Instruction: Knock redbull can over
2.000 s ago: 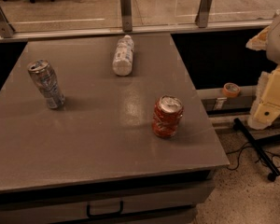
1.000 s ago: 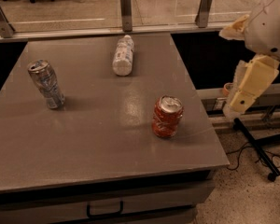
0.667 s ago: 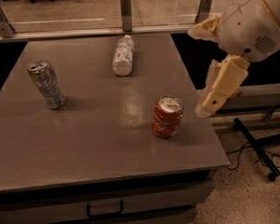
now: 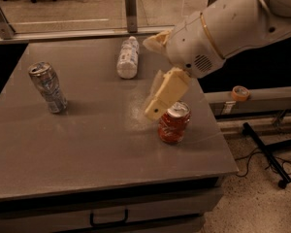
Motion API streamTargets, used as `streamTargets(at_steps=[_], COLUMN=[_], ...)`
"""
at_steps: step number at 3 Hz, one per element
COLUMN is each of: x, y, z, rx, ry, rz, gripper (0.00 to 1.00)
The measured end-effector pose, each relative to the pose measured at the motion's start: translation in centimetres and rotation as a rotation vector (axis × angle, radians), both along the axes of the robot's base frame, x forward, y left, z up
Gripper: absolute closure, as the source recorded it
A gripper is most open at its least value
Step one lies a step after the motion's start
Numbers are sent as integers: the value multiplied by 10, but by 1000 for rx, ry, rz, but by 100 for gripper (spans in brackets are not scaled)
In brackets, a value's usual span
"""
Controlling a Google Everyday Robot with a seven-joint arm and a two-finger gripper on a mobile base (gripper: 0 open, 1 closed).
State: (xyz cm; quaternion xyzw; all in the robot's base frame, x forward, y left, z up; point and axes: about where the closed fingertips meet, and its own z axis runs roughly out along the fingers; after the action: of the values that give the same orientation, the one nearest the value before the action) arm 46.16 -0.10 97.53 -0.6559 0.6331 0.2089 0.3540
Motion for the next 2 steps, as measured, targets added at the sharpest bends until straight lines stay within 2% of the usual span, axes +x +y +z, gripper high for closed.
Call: streamTargets(at_steps=[1,2], x=[13,8], y=[8,14], z=[4,0], rx=[27,-1], ry=[-41,-11], rz=[-38,-64], gripper=[0,0])
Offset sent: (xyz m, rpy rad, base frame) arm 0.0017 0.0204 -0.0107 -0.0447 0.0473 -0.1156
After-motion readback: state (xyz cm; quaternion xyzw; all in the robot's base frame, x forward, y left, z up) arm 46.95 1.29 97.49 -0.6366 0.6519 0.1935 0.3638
